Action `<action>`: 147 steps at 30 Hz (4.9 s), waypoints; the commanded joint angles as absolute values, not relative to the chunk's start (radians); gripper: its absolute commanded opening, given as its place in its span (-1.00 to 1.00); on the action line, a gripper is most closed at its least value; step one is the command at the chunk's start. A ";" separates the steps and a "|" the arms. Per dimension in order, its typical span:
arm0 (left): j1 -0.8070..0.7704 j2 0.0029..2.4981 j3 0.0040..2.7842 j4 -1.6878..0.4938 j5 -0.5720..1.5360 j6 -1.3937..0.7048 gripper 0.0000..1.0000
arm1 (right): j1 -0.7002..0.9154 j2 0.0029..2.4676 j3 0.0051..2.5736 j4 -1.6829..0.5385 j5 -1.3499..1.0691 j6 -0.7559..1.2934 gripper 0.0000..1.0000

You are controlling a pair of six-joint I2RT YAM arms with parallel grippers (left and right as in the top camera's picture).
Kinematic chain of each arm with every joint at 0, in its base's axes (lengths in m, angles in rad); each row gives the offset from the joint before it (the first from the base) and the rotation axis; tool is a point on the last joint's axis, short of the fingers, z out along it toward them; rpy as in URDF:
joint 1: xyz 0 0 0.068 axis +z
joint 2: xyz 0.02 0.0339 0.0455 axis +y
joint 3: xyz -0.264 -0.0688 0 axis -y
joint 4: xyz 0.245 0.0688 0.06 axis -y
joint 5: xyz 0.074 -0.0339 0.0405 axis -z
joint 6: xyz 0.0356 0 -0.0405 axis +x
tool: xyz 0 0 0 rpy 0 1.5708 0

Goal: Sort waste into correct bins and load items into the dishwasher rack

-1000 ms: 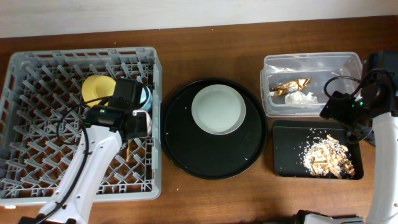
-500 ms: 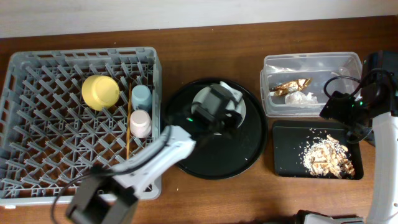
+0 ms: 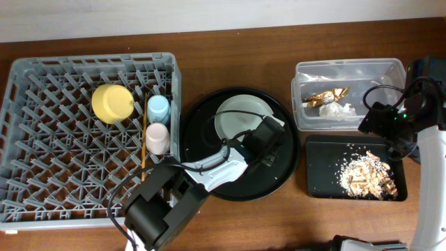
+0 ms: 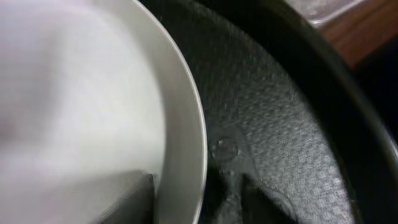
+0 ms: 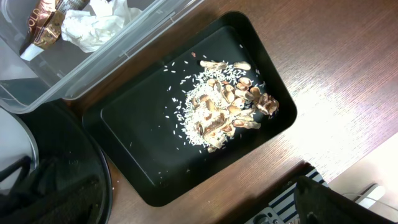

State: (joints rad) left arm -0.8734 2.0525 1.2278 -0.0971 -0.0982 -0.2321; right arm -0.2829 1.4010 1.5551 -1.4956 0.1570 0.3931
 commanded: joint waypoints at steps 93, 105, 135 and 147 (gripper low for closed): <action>0.274 1.384 1.507 -0.986 0.009 -0.331 0.99 | -0.288 1.402 1.565 -1.496 0.170 0.401 0.98; 0.251 1.376 1.507 -1.149 -0.110 -0.331 0.99 | -0.288 1.402 1.565 -1.496 0.170 0.401 0.97; 0.251 1.376 1.507 -1.149 -0.110 -0.331 0.99 | 0.155 0.036 0.232 0.176 -0.012 0.027 0.97; 0.251 1.376 1.507 -1.149 -0.110 -0.331 0.99 | -0.033 0.003 0.006 -0.078 -0.015 0.026 0.97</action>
State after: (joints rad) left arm 0.2543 1.3746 1.5089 -1.1492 -0.1020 -0.3470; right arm 0.0124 0.0132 0.0105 -0.0742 -0.0040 0.0261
